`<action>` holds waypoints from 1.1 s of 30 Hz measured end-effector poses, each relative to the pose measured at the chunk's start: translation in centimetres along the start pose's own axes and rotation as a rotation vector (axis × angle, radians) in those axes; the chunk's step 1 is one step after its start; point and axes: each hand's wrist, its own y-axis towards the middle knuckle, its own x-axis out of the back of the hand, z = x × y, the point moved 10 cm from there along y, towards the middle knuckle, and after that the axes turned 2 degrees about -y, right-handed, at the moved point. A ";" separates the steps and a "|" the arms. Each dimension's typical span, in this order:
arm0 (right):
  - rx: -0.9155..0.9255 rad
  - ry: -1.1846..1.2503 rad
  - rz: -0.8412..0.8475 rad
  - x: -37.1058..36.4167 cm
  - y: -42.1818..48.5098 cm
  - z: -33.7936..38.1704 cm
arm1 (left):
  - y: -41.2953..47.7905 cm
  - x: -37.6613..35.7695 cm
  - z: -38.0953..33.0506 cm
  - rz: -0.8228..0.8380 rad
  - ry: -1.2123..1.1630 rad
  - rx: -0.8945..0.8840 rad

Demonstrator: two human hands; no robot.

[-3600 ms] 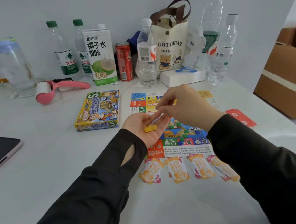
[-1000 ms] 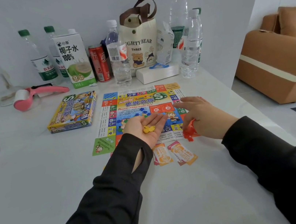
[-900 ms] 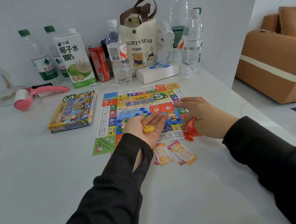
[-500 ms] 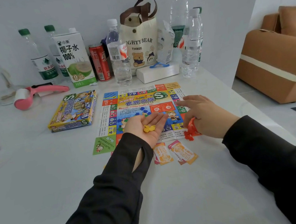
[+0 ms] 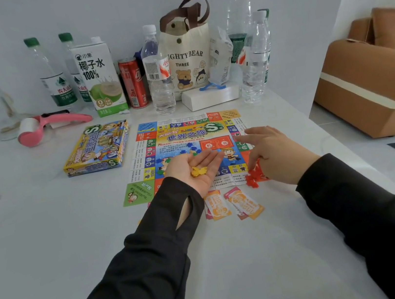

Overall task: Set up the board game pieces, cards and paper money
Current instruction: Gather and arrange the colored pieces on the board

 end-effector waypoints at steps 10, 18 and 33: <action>-0.013 0.187 -0.005 0.2 0.0 -0.8 | -0.2 0.0 0.0 0.001 0.001 -0.002; -0.054 0.076 0.032 0.4 -0.7 -2.4 | -0.4 -0.4 0.0 0.028 -0.007 0.004; -0.042 0.140 0.094 0.1 -0.9 -2.0 | -0.6 -1.3 0.4 0.049 0.003 -0.003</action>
